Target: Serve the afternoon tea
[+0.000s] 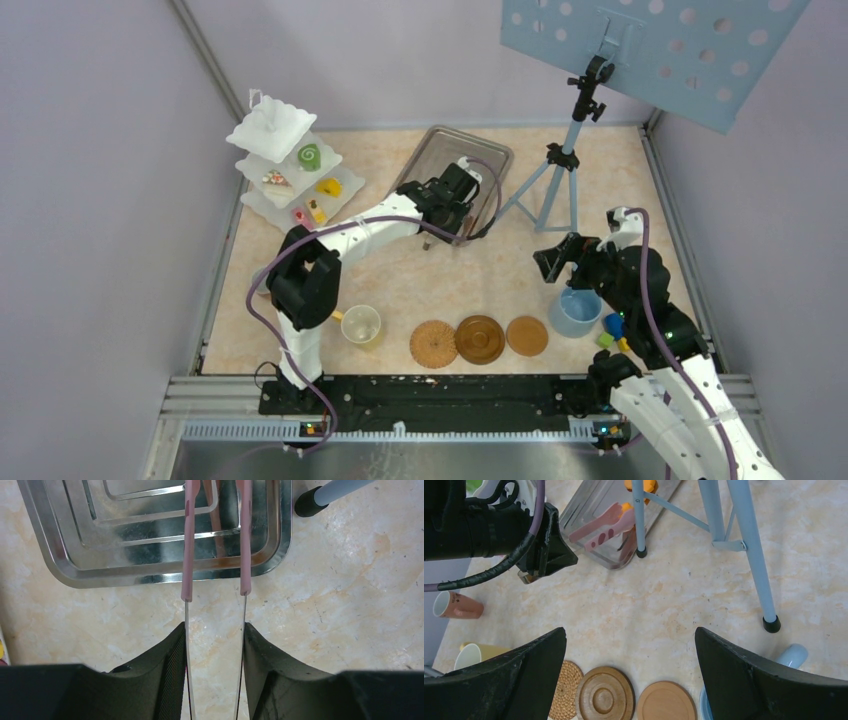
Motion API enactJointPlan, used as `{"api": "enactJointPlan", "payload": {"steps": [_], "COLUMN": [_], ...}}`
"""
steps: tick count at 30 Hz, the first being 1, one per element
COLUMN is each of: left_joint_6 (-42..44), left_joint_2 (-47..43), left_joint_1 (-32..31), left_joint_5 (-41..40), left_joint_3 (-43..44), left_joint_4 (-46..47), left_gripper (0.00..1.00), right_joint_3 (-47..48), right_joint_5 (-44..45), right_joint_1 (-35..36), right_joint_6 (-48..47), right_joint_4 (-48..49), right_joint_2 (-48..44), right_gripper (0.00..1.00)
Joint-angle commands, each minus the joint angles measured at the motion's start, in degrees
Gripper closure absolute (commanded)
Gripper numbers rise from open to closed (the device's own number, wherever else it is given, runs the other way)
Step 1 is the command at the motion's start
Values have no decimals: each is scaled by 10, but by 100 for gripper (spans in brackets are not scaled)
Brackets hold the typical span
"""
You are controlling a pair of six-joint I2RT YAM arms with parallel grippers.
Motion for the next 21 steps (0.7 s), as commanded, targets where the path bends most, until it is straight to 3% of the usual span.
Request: {"api": "enactJointPlan", "payload": {"steps": [1, 13, 21], "left_joint_6": [-10, -17, -79], "left_joint_2": [-45, -66, -51], "left_joint_1": [-1, -1, 16], "left_joint_5": [-27, -33, -17], "left_joint_3": [28, 30, 49], "left_joint_4": [1, -6, -15], "left_gripper": [61, 75, 52], "right_joint_3": [0, -1, 0], "right_joint_5": [5, 4, 4], "right_joint_1": [6, 6, 6], "right_joint_6": [2, 2, 3], "right_joint_4": [22, 22, 21], "right_joint_2": [0, -4, -6], "right_gripper": [2, 2, 2]}}
